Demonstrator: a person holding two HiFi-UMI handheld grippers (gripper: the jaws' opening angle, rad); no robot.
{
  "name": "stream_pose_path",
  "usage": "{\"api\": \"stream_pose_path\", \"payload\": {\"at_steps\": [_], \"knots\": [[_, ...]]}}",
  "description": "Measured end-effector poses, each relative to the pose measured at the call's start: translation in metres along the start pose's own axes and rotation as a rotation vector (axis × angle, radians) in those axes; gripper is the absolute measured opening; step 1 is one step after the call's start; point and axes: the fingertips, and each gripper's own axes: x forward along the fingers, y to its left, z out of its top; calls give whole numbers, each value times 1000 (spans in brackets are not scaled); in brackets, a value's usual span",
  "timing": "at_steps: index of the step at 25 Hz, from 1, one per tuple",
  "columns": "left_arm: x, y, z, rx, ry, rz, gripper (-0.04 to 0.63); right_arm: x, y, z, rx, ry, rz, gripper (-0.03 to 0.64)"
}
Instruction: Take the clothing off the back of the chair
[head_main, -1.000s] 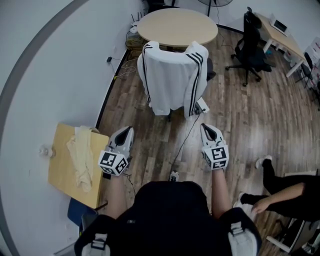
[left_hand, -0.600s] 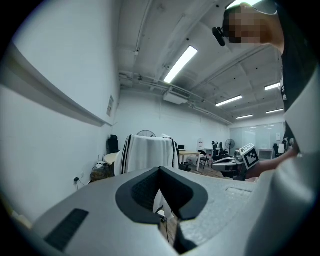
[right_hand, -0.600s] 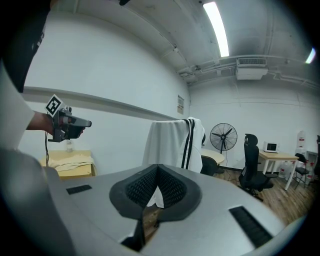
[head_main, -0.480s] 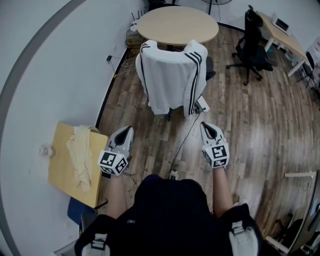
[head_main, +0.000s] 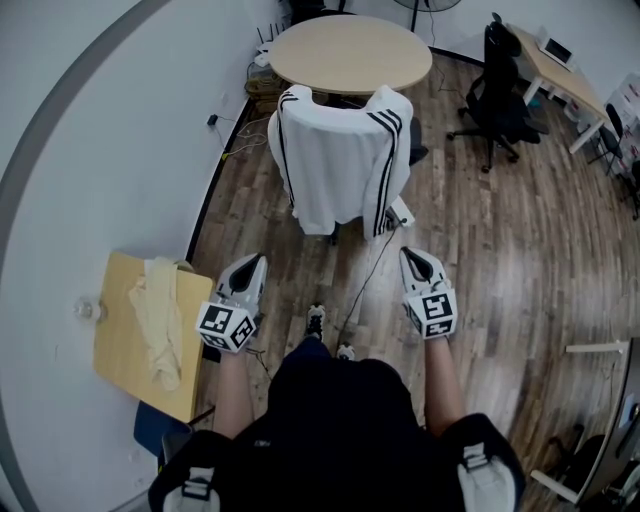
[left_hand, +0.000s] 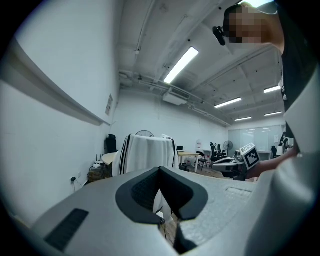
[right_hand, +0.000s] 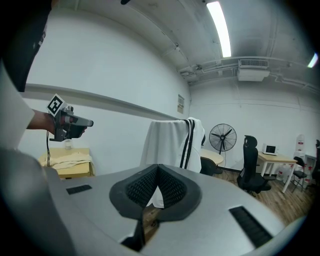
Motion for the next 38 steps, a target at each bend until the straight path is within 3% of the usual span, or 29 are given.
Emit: {"api": "stream_pose_path", "payload": {"at_steps": [17, 38], "knots": [[67, 56, 19, -19, -11, -55, 2, 55, -25, 27, -6, -16, -67, -6], [163, 102, 25, -40, -7, -183, 2, 97, -69, 38, 10, 27, -208, -6]]}}
